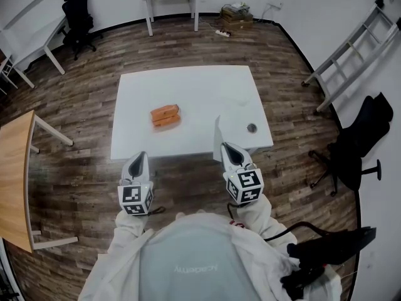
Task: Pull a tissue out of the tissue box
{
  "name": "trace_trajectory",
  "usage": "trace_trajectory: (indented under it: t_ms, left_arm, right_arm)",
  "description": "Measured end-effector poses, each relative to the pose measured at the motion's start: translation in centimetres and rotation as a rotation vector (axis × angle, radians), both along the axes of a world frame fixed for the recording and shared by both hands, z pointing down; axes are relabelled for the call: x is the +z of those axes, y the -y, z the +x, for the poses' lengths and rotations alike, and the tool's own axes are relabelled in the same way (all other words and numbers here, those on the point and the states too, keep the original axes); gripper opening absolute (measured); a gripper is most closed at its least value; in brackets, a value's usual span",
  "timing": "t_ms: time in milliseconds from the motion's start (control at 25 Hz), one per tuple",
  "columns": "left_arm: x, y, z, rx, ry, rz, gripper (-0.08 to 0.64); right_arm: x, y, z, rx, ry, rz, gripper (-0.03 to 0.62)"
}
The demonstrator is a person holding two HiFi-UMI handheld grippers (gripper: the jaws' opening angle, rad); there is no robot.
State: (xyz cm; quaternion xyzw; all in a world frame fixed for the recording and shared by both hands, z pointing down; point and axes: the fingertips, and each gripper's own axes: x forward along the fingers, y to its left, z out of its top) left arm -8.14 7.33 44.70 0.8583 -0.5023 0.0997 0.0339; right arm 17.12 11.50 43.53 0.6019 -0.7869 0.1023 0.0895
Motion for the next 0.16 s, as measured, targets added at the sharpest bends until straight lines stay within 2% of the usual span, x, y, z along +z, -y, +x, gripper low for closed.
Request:
trace_trajectory:
  t_ms: [160]
  left_arm:
    - [0.06, 0.12, 0.18, 0.006, -0.002, -0.003, 0.000]
  right_arm:
    - [-0.06, 0.14, 0.04, 0.003, 0.003, 0.000, 0.000]
